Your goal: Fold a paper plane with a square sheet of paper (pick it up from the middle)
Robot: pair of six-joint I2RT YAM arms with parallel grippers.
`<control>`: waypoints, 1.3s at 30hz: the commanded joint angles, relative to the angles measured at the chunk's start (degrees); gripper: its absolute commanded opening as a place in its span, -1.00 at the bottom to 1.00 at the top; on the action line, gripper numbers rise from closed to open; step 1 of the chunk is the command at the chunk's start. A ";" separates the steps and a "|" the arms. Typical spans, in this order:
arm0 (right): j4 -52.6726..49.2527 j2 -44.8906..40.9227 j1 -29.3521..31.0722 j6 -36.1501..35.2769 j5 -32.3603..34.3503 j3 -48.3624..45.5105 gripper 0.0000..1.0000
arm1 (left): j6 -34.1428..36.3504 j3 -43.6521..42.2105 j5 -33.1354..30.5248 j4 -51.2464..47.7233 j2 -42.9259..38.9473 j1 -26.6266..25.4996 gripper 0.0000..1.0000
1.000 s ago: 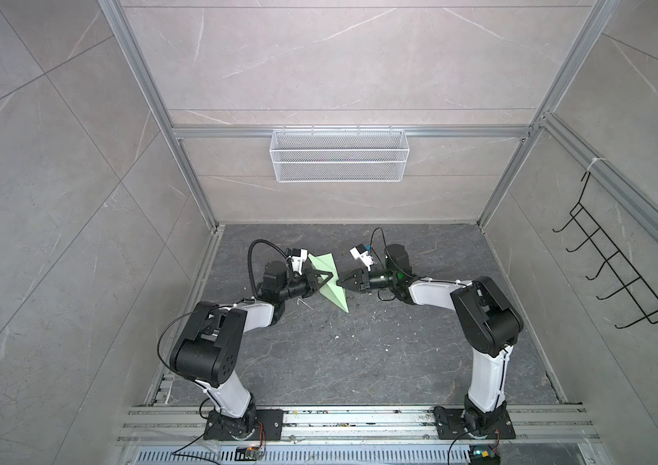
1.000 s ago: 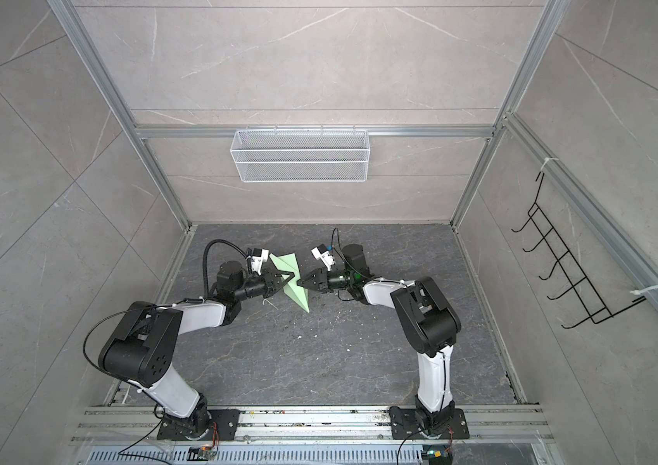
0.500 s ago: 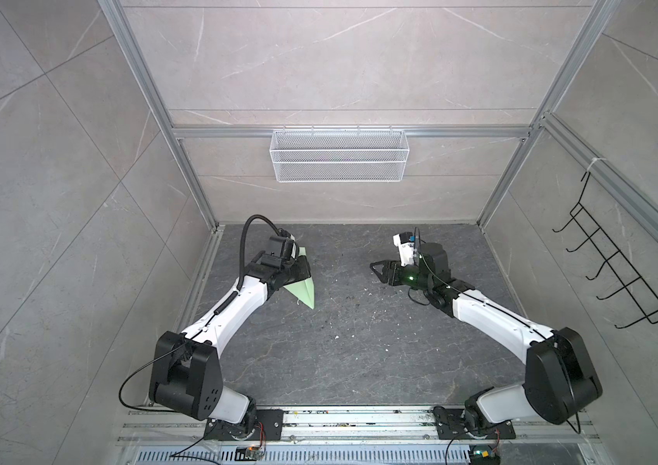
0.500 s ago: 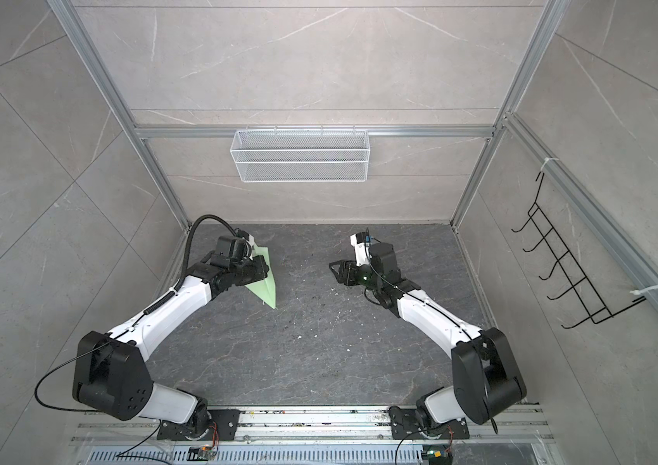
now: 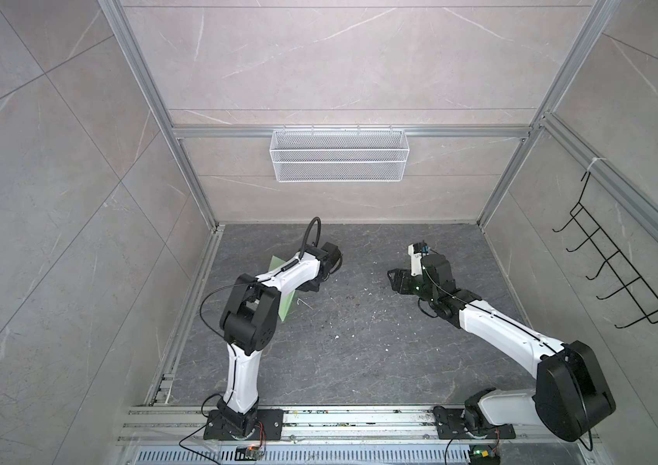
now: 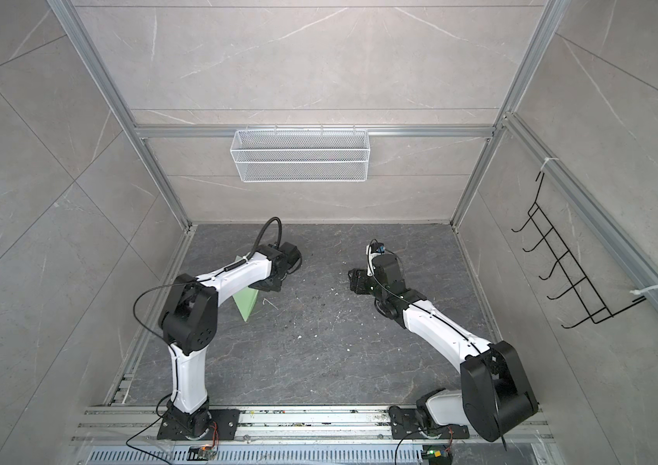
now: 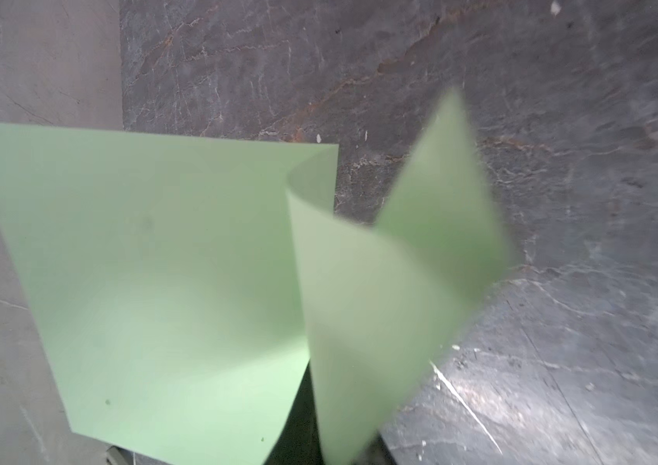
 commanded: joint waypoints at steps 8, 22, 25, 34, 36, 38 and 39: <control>-1.58 -0.20 0.09 1.56 -0.03 -0.78 0.25 | -5.11 6.28 3.25 -2.98 9.61 -2.12 -0.67; -1.29 1.15 0.08 3.14 0.17 -0.42 0.29 | -5.73 4.59 16.16 1.14 3.22 -3.14 -0.28; -1.21 0.82 0.09 3.70 1.59 -0.67 0.33 | -5.06 2.26 24.42 5.96 -1.47 -4.16 -0.16; 2.17 1.18 0.09 6.65 -1.58 -1.74 0.38 | -5.60 -8.26 45.40 23.50 -14.05 -4.29 0.05; 2.30 2.18 0.09 6.67 -3.69 -1.26 0.38 | -4.64 -11.58 44.78 25.59 -17.66 -4.09 0.09; 2.58 3.50 0.14 6.85 -5.87 -0.78 0.38 | -2.22 -16.05 42.03 27.04 -21.77 -3.77 0.11; 2.96 4.18 0.18 7.13 -6.87 -0.69 0.38 | -0.79 -17.96 40.09 27.07 -23.39 -3.70 0.12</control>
